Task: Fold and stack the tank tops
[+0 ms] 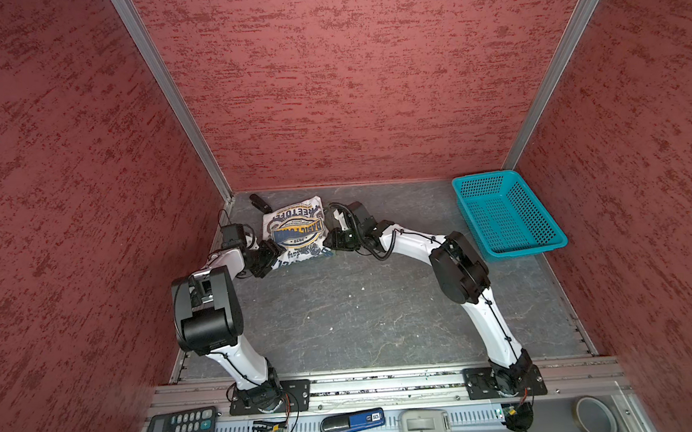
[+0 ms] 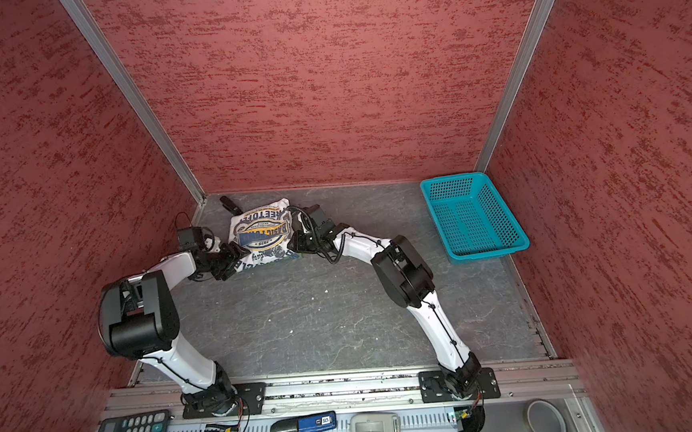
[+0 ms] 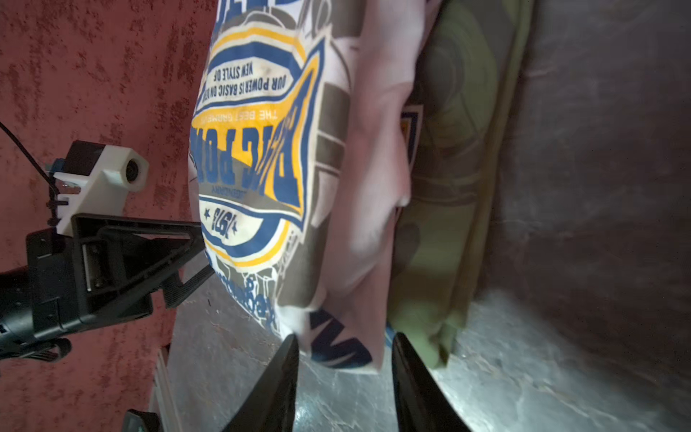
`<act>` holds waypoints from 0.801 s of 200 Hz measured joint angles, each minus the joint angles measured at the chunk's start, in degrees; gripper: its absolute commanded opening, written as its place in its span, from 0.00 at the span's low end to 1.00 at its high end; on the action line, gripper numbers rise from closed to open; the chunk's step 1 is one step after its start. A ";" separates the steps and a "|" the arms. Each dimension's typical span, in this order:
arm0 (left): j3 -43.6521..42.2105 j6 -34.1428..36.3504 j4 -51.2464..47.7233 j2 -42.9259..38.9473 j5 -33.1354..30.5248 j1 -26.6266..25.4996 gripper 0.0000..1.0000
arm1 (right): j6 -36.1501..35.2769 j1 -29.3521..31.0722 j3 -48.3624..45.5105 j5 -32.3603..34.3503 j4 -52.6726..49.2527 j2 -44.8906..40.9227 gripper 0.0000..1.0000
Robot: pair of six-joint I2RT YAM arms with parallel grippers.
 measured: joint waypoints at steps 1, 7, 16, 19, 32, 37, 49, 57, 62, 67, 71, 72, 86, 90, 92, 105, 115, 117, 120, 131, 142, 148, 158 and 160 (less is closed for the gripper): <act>-0.07 -0.09 -0.11 -0.24 -0.24 0.04 0.81 | -0.07 -0.02 -0.17 0.11 0.00 -0.15 0.58; -0.39 -0.09 -0.70 -1.70 -1.62 0.33 0.84 | -0.50 -0.13 -1.44 0.83 -0.11 -1.42 0.62; -1.05 -0.22 -1.31 -4.63 -3.63 0.79 0.93 | -1.20 -0.31 -4.09 1.88 -0.55 -4.17 0.67; -1.27 0.20 -1.46 -5.86 -4.31 0.96 0.95 | -1.53 -0.35 -5.11 2.58 -0.68 -5.40 0.69; -2.36 -0.04 -1.90 -11.80 -7.61 1.55 1.00 | -2.97 -0.52 -10.56 4.81 -1.18 -11.80 0.72; -2.84 -0.28 -1.79 -14.08 -8.76 1.73 1.00 | -3.61 -0.70 -12.68 5.79 -1.31 -14.53 0.73; -4.15 -0.09 -1.64 -20.15 -11.80 2.12 1.00 | -5.42 -1.05 -18.23 9.07 -1.11 -22.32 0.75; -5.27 -0.09 -1.29 -24.13 -13.75 2.25 1.00 | -6.73 -1.42 -21.20 11.04 -1.14 -27.12 0.76; -6.21 -0.07 -0.92 -26.93 -15.13 2.29 1.00 | -7.65 -1.73 -23.28 12.68 -0.92 -30.45 0.78; -7.21 -0.07 -0.44 -29.38 -16.52 2.27 1.00 | -8.98 -2.16 -25.42 14.51 -0.83 -34.10 0.79; -8.09 -0.07 -0.17 -31.41 -17.59 2.27 1.00 | -9.84 -2.36 -26.73 15.52 -0.83 -36.33 0.81; -8.26 -0.09 -0.15 -31.78 -17.81 2.27 1.00 | -10.16 -2.49 -27.28 16.11 -0.81 -37.35 0.82; -11.58 -0.17 0.70 -38.45 -21.64 2.05 1.00 | -13.51 -3.43 -32.02 21.31 -0.52 -45.44 0.87; -12.57 -0.28 0.87 -40.15 -22.91 1.95 1.00 | -14.34 -3.67 -33.42 23.04 -0.39 -47.56 0.90; -12.85 -0.35 0.87 -40.79 -23.26 1.88 1.00 | -15.04 -3.78 -34.14 23.89 -0.39 -48.72 0.91; -15.74 -0.52 1.73 -45.83 -26.34 1.25 1.00 | -17.75 -4.59 -38.86 29.75 0.09 -54.95 0.96; -17.99 -0.50 3.37 -49.07 -27.85 0.52 1.00 | -19.87 -5.38 -42.73 34.69 0.57 -59.10 0.97; -18.49 -0.52 3.74 -49.66 -28.17 0.35 1.00 | -20.13 -5.46 -43.19 35.30 0.63 -59.58 0.97; -19.21 -0.50 4.35 -50.51 -28.52 0.00 1.00 | -20.94 -5.77 -44.59 37.05 1.03 -60.85 0.97; -22.56 -0.24 7.76 -53.24 -30.21 -1.75 1.00 | -23.61 -6.60 -49.66 41.88 2.95 -64.26 0.98; -26.80 1.46 12.50 -55.30 -32.09 -4.46 1.00 | -26.27 -7.58 -55.45 46.25 5.57 -67.19 0.98; -29.51 2.97 15.56 -56.08 -32.87 -6.54 0.99 | -27.85 -8.33 -58.90 48.39 7.21 -68.70 0.98; -33.92 5.57 20.63 -56.59 -33.75 -10.25 1.00 | -30.29 -9.64 -64.48 51.28 10.10 -70.86 0.97; -34.84 6.45 21.79 -56.59 -33.81 -11.15 1.00 | -30.80 -10.08 -65.77 51.78 11.04 -71.34 0.97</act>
